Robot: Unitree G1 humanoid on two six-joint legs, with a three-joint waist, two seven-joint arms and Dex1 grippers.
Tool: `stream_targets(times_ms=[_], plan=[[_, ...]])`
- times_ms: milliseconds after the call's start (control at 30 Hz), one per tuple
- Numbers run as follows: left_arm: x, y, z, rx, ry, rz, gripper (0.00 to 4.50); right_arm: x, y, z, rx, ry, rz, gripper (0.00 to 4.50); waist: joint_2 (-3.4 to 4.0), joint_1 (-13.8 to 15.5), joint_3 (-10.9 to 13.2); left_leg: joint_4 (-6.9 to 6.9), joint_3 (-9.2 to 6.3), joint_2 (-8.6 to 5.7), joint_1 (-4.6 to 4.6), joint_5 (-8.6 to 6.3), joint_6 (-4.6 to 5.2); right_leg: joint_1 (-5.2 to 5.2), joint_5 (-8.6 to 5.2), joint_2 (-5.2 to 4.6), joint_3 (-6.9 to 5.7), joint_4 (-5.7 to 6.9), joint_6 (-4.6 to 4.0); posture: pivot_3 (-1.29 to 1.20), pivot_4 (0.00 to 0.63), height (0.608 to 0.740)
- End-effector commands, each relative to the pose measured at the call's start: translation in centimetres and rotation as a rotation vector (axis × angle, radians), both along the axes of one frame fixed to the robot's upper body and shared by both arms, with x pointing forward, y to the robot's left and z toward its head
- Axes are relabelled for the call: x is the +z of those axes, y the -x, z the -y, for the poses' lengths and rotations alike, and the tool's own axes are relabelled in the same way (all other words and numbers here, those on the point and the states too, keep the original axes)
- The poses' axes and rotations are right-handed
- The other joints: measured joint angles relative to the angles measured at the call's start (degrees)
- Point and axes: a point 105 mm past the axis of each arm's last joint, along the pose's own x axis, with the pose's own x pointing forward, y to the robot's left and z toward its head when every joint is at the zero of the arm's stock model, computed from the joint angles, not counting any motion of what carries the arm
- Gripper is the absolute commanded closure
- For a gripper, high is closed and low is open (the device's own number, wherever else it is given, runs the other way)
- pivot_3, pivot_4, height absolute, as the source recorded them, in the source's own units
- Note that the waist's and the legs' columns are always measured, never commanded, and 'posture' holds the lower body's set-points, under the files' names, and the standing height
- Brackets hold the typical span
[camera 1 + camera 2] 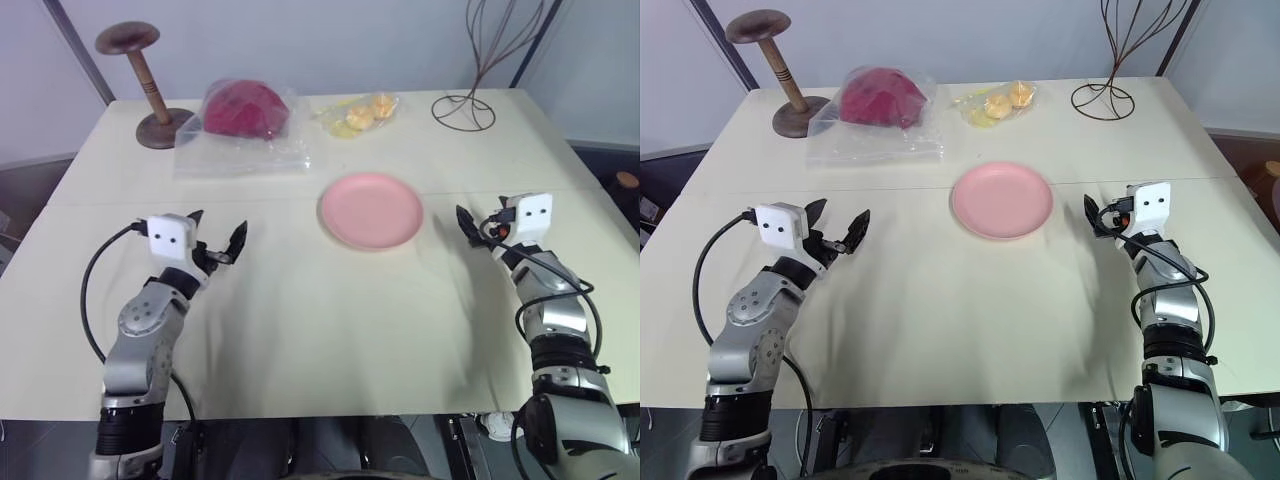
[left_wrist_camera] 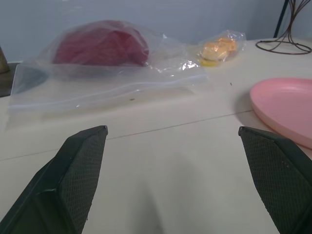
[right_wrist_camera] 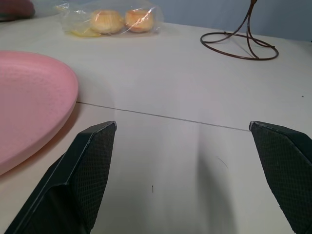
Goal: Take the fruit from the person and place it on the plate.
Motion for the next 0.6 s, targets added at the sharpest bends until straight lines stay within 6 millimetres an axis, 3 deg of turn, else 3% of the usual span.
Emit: stream_targets(times_ms=[33,600], plan=[[1.31,-0.01,0.47,-0.01,-0.013,0.047,0.0,1.21,0.03,0.09,-0.005,0.004,0.049,0.04,0.0,0.0,0.0,0.0,0.0,0.0,0.0,0.0,0.0,0.0,0.0,0.0,0.0,0.0,0.0,0.0,0.15,0.74],[1.34,-0.47,0.24,-0.011,-0.017,0.05,0.0,1.24,0.03,0.14,-0.017,0.001,0.055,0.04,0.0,-0.01,0.0,0.0,0.0,0.0,0.0,0.0,0.0,0.0,0.0,0.0,0.0,0.0,0.0,0.0,0.15,0.74]])
